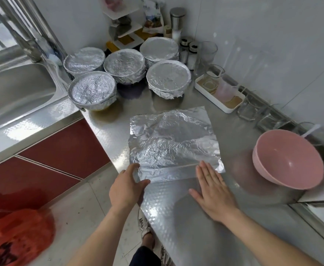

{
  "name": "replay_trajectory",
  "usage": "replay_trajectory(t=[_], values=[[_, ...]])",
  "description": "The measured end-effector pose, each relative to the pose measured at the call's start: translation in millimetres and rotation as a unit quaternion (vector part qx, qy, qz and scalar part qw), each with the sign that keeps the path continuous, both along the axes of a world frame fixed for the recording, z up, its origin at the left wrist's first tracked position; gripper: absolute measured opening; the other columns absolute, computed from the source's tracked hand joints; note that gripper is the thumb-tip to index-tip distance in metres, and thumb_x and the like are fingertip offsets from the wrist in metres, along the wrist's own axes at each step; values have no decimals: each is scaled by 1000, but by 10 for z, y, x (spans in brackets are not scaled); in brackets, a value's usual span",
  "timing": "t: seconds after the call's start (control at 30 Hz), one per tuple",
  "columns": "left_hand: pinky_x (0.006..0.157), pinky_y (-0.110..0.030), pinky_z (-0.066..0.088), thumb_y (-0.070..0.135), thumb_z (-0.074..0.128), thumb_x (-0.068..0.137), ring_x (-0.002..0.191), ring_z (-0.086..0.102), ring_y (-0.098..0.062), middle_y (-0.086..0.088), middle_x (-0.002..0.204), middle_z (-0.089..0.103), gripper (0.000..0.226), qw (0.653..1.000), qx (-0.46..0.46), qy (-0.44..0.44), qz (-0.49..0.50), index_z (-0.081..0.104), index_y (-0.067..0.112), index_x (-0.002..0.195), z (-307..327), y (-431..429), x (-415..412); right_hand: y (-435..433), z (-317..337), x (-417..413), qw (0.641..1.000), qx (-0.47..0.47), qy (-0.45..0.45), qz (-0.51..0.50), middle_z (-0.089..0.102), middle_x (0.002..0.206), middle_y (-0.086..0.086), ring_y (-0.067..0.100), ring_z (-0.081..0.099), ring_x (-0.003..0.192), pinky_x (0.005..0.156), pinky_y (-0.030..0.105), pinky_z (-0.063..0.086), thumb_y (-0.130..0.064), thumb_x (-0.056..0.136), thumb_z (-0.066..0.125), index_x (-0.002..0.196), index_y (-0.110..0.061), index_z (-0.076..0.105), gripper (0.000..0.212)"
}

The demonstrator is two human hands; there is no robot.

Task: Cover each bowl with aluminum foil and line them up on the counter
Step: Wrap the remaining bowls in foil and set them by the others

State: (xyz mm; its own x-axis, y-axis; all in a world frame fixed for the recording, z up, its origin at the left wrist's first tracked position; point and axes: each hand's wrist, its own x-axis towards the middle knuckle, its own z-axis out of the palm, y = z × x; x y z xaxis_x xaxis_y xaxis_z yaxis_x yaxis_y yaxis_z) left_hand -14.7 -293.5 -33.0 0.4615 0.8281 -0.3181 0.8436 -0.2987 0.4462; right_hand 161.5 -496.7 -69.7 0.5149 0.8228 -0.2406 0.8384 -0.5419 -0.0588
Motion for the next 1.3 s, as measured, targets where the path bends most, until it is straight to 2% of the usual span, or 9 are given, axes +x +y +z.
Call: replay_trajectory(t=[0.23,0.47,0.67,0.77,0.83,0.9,1.0,1.1,1.3], values=[[56,-28,40,31,77,80,69,60,-11,6,72,63,48,997,-34,-27,56,55,38,122,-56,53,-26,-168,-16,123,999,15,-18,-36,29,154,15,27,27,142,113,36,14,-63,96,8,145,-4,37,83],[56,-26,40,19,75,82,66,56,-9,4,68,60,47,996,-34,-57,66,57,33,122,-75,38,-73,-161,-30,117,999,13,-17,-45,31,153,14,29,34,140,109,39,17,-65,94,8,145,-7,38,83],[78,-36,43,0,61,82,104,54,-27,-9,111,55,60,970,72,-104,210,49,22,137,-50,12,-112,-134,-23,80,999,10,-13,-47,34,152,14,30,33,140,107,41,18,-63,94,4,144,-7,40,83],[79,-32,43,7,61,88,110,52,-27,-7,118,56,41,978,163,-127,32,61,19,127,22,-249,258,-97,-2,52,998,8,-33,-54,44,146,14,31,44,134,101,47,23,-58,93,22,138,-8,50,73],[98,-39,44,28,55,97,128,46,-30,-6,138,51,36,969,182,-97,-136,57,22,133,-109,-389,532,-45,42,34,997,12,-50,-63,52,141,12,32,50,128,99,52,26,-52,86,31,130,-9,58,67],[117,-48,22,46,36,102,147,20,-29,-4,158,26,48,964,156,-30,-213,37,30,148,-264,-461,701,42,135,72,993,43,-62,-87,56,135,12,34,52,126,99,54,33,-44,84,34,120,-11,63,57],[119,-47,0,59,20,101,150,-4,-21,0,163,2,56,969,144,12,-203,14,40,153,-484,-512,757,297,156,142,990,129,-40,-43,51,139,18,33,45,133,107,43,31,-32,89,33,130,-5,55,54],[117,-48,-1,64,20,99,150,0,-22,0,163,1,61,962,169,18,-214,10,40,154,-562,-554,726,553,56,114,989,139,13,43,45,147,10,26,42,136,108,36,23,-34,94,33,140,-8,47,54],[119,-46,-4,69,15,96,149,-10,-18,4,163,-7,66,961,161,53,-218,0,40,154,-537,-377,676,590,-96,408,997,74,15,-19,29,156,1,13,22,144,114,39,14,-56,98,15,148,-12,33,69]])
